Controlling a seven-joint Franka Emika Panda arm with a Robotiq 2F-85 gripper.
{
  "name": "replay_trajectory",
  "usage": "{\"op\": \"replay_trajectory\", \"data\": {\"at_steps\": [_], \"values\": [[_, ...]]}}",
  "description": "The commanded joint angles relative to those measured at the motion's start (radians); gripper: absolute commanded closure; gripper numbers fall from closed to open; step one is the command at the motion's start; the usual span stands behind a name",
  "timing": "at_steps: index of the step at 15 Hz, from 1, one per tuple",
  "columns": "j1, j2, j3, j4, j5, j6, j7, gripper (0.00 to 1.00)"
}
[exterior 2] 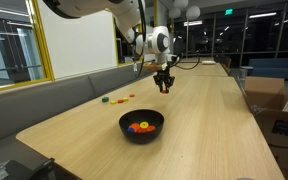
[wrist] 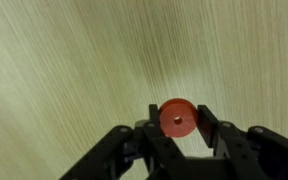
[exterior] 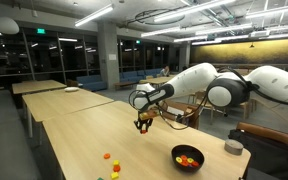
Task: Pick up some of the objects from the table and put them in the bowl
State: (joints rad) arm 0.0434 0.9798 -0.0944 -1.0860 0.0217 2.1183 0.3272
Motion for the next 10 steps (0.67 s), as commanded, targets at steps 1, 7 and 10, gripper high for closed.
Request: {"op": "replay_trajectory", "data": {"at_steps": [1,7,10], "values": [[0.014,-0.193,-0.008,-0.235,0.003,0.06,0.055,0.83],[0.033,-0.38,-0.016,-0.499,0.008,0.06,0.169,0.83],[0.033,-0.463,-0.012,-0.645,0.024,0.051,0.229,0.83]]}}
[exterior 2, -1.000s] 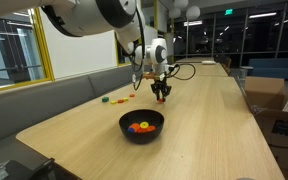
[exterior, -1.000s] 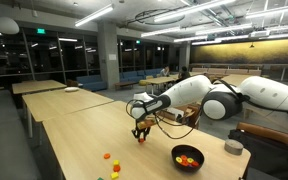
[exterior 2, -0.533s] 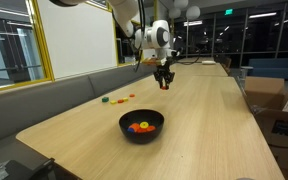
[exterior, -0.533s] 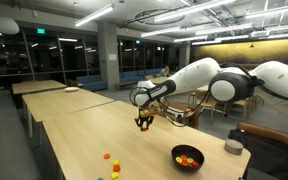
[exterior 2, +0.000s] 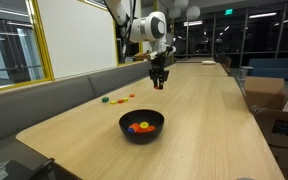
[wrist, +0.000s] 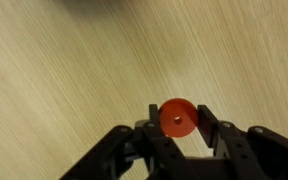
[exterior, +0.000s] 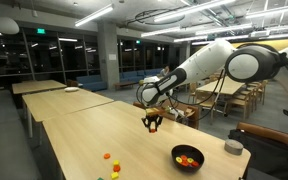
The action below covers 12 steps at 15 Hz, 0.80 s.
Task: Pick up some of the objects from the table and put them in the bowl
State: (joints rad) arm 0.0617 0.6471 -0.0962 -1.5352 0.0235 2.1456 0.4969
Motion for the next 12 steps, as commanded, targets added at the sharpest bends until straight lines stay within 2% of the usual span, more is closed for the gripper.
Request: {"op": "replay_trajectory", "data": {"at_steps": [1,9,12], "values": [[0.016,-0.157,-0.01,-0.247,0.029,0.028,0.081,0.83],[0.004,-0.387,0.001,-0.667,0.107,0.11,0.218,0.83],[0.005,-0.496,0.003,-0.832,0.1,0.15,0.258,0.83]]}}
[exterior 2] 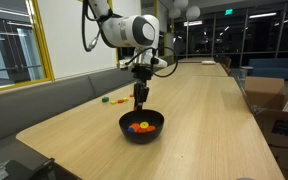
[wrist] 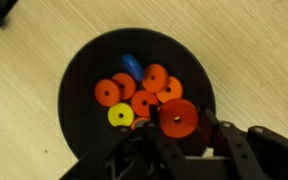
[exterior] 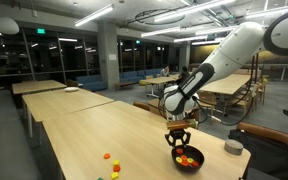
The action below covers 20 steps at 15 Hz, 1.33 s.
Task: Pick up some of the objects from the table and put them in the bowl
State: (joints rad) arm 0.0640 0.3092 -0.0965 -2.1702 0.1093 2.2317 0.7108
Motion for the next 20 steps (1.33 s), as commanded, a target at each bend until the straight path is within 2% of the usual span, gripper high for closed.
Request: {"op": "replay_trajectory", "data": {"at_steps": [1,5,7,11,16,17,18,20], "values": [[0.001,-0.196,0.006,-0.252,0.012,0.076,0.056,0.83],[-0.013,-0.301,0.026,-0.392,0.015,0.105,0.073,0.83],[-0.017,-0.339,0.033,-0.434,0.0,0.158,0.085,0.83],[-0.028,-0.33,0.043,-0.431,-0.051,0.312,0.115,0.83],[-0.05,-0.271,0.031,-0.399,-0.1,0.425,0.157,0.83],[-0.056,-0.261,0.028,-0.395,-0.102,0.435,0.175,0.33],[-0.06,-0.25,0.026,-0.391,-0.099,0.445,0.178,0.32],[-0.066,-0.233,0.021,-0.389,-0.097,0.459,0.185,0.19]]}}
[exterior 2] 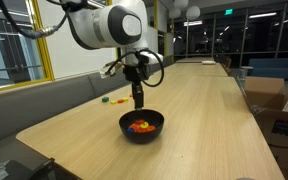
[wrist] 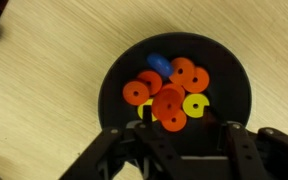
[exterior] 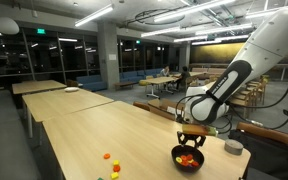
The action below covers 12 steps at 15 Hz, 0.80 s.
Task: Pick up some of the objects from the table and put them in the bowl
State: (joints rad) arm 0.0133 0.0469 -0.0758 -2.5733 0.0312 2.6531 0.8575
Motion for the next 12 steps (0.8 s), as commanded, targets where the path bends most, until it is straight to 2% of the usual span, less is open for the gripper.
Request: {"op": "replay_trajectory", "data": {"at_steps": [1,2,3,7,12], "values": [[-0.016,0.036,-0.002,0.013,-0.016,0.043,0.04,0.12],[-0.016,0.037,-0.004,0.011,-0.013,0.045,0.039,0.03],[-0.015,0.027,-0.004,0.006,-0.011,0.032,0.031,0.0],[-0.003,-0.145,0.026,-0.06,0.001,-0.078,-0.072,0.0],[-0.001,-0.396,0.1,-0.113,-0.066,-0.244,-0.215,0.0]]}}
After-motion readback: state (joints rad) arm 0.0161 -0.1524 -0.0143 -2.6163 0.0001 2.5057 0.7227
